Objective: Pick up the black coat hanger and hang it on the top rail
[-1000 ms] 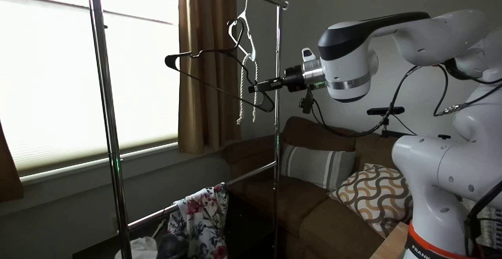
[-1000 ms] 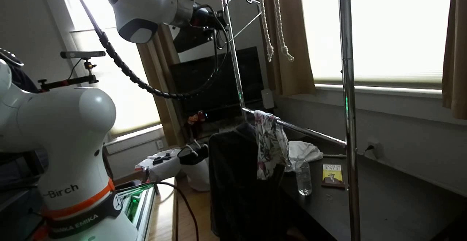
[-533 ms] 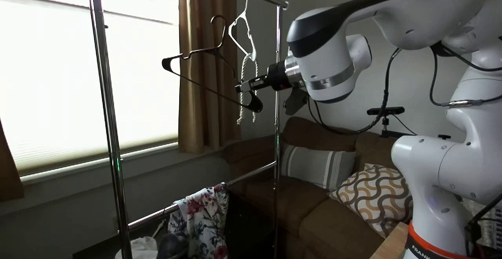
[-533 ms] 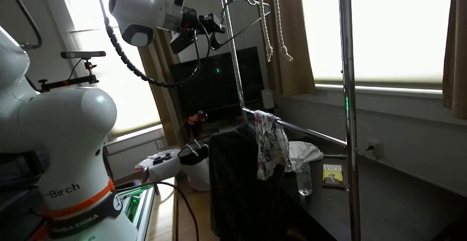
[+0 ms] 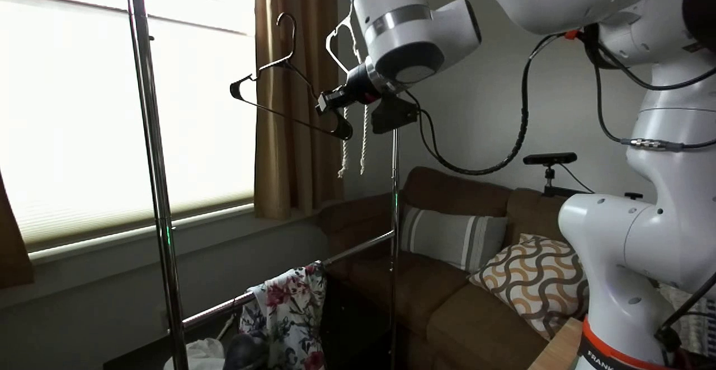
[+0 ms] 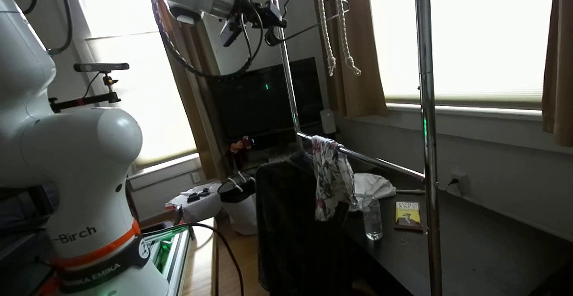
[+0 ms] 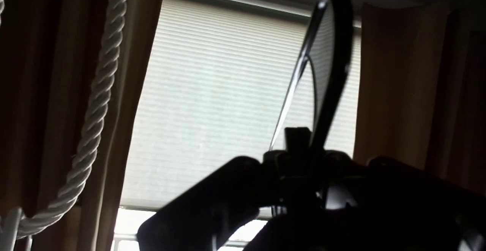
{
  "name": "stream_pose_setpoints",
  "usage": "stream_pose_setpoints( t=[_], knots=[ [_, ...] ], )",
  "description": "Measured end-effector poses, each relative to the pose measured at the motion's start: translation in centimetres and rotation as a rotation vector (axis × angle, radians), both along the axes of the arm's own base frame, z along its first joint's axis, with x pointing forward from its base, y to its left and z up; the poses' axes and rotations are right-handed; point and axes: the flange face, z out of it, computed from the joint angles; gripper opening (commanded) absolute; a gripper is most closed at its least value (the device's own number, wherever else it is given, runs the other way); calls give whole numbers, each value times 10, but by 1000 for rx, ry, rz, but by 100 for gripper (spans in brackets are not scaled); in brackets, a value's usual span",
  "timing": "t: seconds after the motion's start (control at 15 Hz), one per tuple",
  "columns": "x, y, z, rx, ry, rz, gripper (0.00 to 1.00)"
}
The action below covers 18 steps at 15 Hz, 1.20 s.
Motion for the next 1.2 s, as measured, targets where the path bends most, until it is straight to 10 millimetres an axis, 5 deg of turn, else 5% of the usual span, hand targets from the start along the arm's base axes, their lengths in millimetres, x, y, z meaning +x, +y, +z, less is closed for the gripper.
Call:
stream_pose_setpoints(
  t=[0.4, 1.2],
  knots=[
    [15, -4, 66, 15, -48, -24, 1],
    [5, -1, 94, 50, -154, 71, 1]
  ],
)
